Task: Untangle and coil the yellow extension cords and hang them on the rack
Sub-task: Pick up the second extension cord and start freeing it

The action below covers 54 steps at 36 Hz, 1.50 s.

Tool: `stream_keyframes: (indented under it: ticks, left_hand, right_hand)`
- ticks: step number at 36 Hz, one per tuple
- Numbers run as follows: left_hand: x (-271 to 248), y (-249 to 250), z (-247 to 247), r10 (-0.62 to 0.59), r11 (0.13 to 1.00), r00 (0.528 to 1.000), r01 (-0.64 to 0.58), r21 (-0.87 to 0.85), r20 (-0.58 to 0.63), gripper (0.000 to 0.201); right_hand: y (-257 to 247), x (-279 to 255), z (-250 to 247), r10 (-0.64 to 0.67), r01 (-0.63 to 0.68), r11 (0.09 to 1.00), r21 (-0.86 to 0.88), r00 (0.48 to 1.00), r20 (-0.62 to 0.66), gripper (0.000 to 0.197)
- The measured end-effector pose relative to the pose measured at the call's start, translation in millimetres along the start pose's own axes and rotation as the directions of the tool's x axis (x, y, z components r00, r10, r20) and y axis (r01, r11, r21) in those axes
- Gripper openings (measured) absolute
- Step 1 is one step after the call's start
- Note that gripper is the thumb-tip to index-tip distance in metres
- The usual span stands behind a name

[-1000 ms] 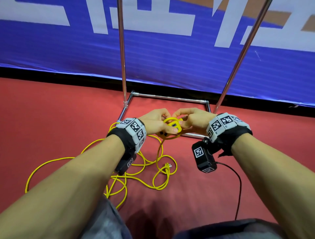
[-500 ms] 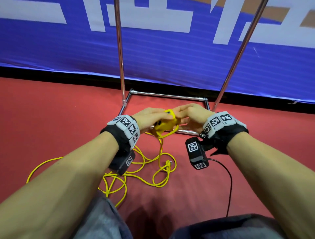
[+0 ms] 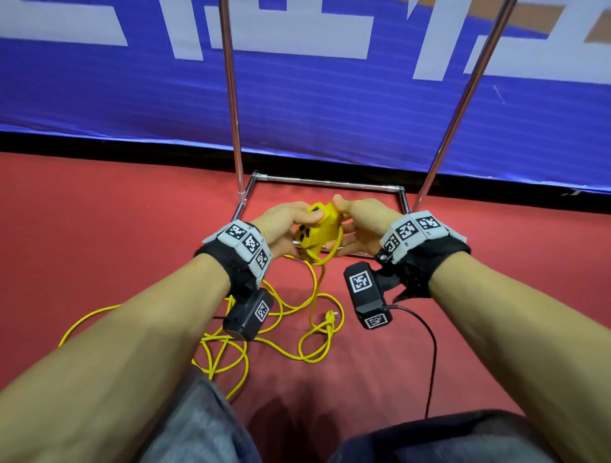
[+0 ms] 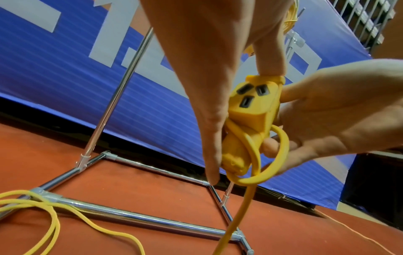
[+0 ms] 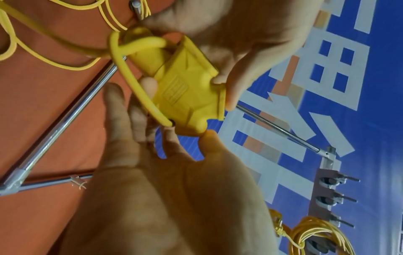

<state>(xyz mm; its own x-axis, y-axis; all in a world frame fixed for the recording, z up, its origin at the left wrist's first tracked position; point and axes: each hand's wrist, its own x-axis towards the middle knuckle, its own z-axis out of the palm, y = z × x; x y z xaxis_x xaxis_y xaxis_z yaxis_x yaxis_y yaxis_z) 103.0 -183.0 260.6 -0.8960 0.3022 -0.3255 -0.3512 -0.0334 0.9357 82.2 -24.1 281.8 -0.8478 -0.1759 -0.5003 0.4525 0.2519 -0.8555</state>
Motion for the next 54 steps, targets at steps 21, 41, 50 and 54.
stream_keyframes:
  ticks: [21, 41, 50, 54]
  left_hand:
    - [8.6, 3.0, 25.7, 0.157, 0.972, 0.982, -0.134, 0.194, -0.109, 0.035]
    - [14.3, 11.5, -4.3, 0.033, 0.905, 0.887, -0.222, -0.363, -0.460, 0.032]
    - [23.0, 4.3, -20.9, -0.048, 0.910, 0.965, -0.065, -0.411, -0.258, 0.040]
    - [26.6, -1.7, -20.3, -0.051, 0.929, 0.970, -0.041, -0.367, -0.238, 0.033]
  right_hand:
    - [-7.5, 5.3, 0.4, -0.216, 0.313, 0.931, 0.187, 0.887, -0.408, 0.027]
    - [18.4, 3.2, 7.0, -0.158, 0.148, 0.986, 0.080, 0.979, 0.130, 0.028]
    - [14.4, 6.7, 8.2, -0.474, 0.469, 0.876, -0.113, 0.880, -0.025, 0.034]
    - [12.5, 6.7, 10.8, -0.513, 0.513, 0.858, -0.030, 0.855, -0.079, 0.032]
